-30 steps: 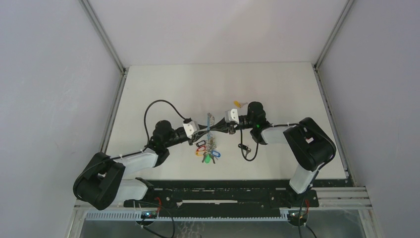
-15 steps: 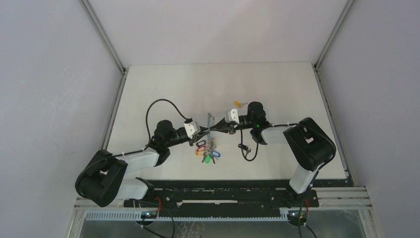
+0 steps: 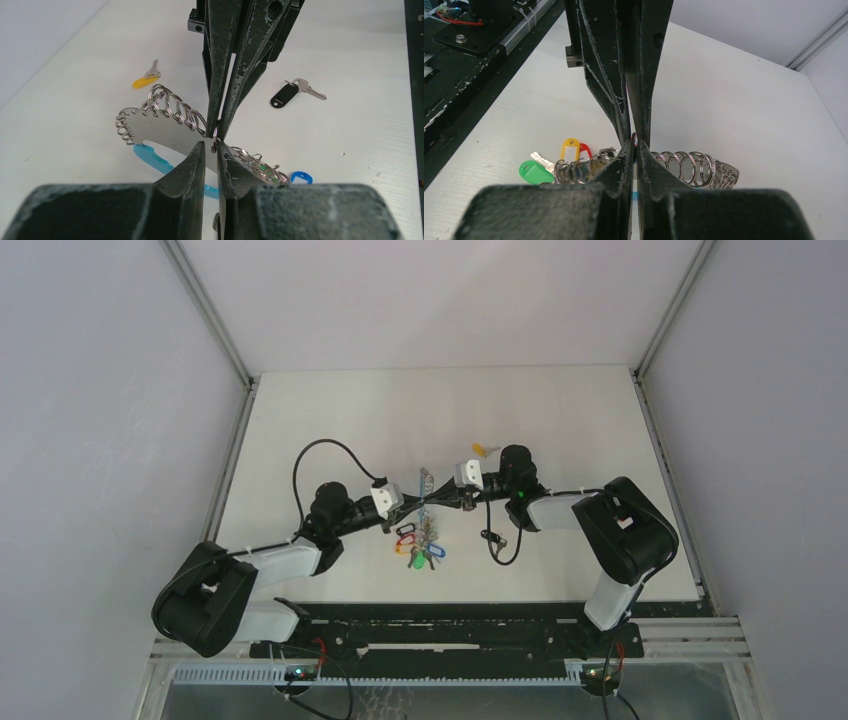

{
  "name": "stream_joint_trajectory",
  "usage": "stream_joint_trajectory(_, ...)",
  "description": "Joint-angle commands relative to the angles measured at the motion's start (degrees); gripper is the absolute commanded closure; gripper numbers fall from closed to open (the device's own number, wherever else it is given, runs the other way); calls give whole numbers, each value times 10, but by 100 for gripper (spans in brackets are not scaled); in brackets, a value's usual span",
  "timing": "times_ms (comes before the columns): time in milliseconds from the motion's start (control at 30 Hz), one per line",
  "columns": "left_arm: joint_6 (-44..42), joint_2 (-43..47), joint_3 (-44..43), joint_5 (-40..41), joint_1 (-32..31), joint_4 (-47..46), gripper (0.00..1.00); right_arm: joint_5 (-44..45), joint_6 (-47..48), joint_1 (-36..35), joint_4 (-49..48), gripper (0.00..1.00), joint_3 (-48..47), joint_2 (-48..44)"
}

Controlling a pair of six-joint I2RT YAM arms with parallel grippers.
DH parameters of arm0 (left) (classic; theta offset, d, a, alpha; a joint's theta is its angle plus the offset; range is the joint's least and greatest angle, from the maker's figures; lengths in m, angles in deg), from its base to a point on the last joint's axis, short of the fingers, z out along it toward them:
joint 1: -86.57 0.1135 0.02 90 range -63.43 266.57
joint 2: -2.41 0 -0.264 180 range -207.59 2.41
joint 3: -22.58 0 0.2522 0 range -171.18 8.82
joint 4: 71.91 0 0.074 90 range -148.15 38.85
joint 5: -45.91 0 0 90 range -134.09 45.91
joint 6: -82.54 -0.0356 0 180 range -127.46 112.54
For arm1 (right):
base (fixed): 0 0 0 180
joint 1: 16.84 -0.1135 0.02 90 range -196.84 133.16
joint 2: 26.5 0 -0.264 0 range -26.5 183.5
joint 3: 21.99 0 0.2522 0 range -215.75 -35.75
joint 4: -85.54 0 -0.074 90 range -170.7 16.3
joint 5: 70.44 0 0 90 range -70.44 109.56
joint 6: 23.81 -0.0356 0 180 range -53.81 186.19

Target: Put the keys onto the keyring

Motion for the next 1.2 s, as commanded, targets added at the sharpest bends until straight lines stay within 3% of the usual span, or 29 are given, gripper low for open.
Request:
stream_joint_trajectory(0, 8, 9, -20, -12, 3, -45, 83, -18, -3, -6, -27, 100, -2, 3)
stream_joint_trajectory(267, 10, 3, -23, -17, 3, -45, 98, -18, -6, -6, -26, 100, -2, 2)
stream_joint_trajectory(367, 5, 14, -24, -9, 3, -23, 100, -15, -11, -7, -26, 100, -1, -1)
stream_joint_trajectory(567, -32, 63, -62, 26, 3, 133, 100, 18, -22, -6, -26, 78, 19, -30)
stream_joint_trajectory(700, -31, 82, -81, 43, 3, 188, 100, 92, -74, -6, -26, 75, 41, -67)
stream_joint_trajectory(800, -24, 82, -90, 52, 3, 205, 100, 164, -125, -6, -13, 58, 64, -110)
stream_joint_trajectory(867, -20, 82, -97, 55, 3, 217, 100, 219, -166, -6, 47, 31, 66, -148)
stream_joint_trajectory(1000, -11, 89, -98, 66, 3, 221, 100, 354, -249, -6, 186, 22, 66, -241)
stream_joint_trajectory(1133, 0, 88, -105, 90, 3, 228, 100, 498, -267, -14, 356, 14, 69, -364)
stream_joint_trajectory(1167, 5, 86, -107, 97, 3, 230, 100, 504, -264, -13, 376, 2, 72, -393)
